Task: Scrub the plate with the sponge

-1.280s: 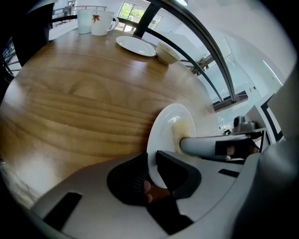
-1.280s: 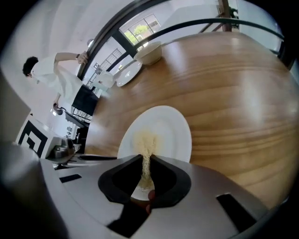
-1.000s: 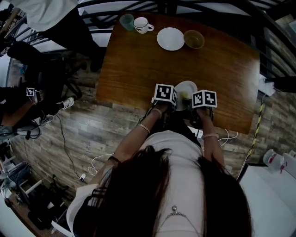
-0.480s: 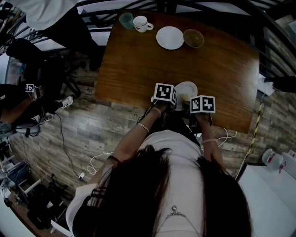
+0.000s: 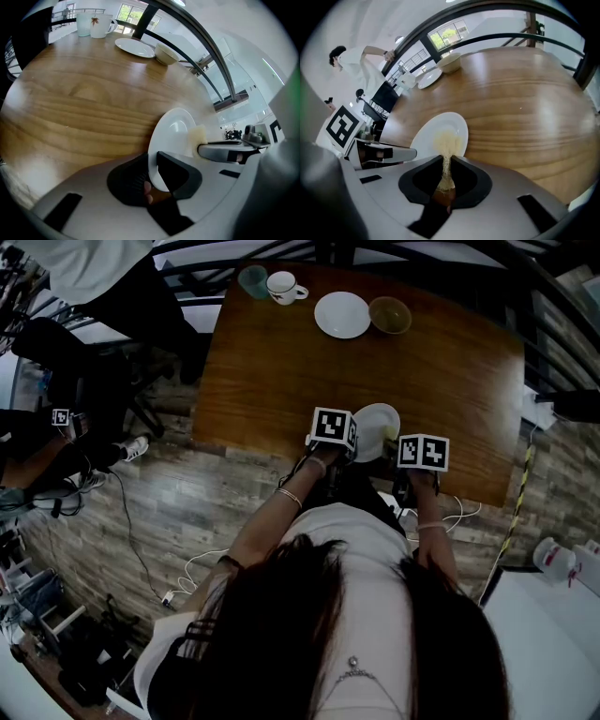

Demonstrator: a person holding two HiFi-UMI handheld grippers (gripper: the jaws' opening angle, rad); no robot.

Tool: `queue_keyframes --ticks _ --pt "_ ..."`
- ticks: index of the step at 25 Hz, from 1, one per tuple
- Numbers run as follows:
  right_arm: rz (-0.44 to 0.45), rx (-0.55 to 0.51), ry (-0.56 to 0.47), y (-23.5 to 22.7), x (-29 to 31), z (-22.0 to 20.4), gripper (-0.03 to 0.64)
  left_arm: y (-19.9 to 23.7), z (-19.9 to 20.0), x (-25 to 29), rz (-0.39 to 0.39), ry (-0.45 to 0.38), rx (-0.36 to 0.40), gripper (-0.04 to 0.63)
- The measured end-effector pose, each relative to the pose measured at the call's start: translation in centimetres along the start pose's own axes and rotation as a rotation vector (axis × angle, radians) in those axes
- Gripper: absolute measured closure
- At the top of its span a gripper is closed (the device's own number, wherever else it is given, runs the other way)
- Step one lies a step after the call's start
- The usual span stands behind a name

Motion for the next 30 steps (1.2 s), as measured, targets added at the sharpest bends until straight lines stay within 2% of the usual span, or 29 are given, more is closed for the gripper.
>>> queue_keyframes --ticks 3,8,10,13,17,19,21,27,30 --pt "0.005 -0.021 0.024 1.0 0.7 -0.5 0.549 0.0 0.0 -0.1 0.006 -0.005 -0.001 0.522" --pt "0.135 -0.077 0.151 5.3 4.1 -2.9 0.549 0.1 -0.1 0.0 -0.002 -0.003 -0.014 0.522" --pt "0.15 -0.079 0.165 5.3 4.3 -2.9 0.549 0.2 -0.1 0.0 -0.01 0.001 -0.027 0.523" --pt "0.112 -0.043 0.126 2.9 2.9 -1.7 0.549 0.2 -0.1 0.0 -0.018 0.006 -0.043 0.523" --pt "0.028 0.005 0.011 -0.6 0.5 1.3 0.549 0.2 -0.1 0.1 -0.017 0.004 -0.034 0.523" --pt "-0.017 -0.018 -0.019 -1.0 0.3 2.5 0.549 0.2 0.0 0.1 -0.018 0.001 -0.033 0.523" --pt "-0.03 -0.054 0.001 -0.3 1.3 2.6 0.549 0.3 0.0 0.1 -0.015 -0.001 -0.034 0.523" --pt "0.129 -0.098 0.171 3.9 5.1 -0.7 0.549 0.3 -0.4 0.2 -0.016 0.002 -0.032 0.523" --pt "0.16 -0.097 0.197 4.2 5.5 -1.0 0.549 0.3 -0.4 0.1 -0.02 0.008 -0.03 0.524"
Point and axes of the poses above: the fingertips, and each gripper's own axes: x forward along the fingers, y to its left, z out of its top, the point moved 7 cm from there along -x, backward along the fingers, and after that the axes turned 14 degrees about z, right-handed, at the moved point
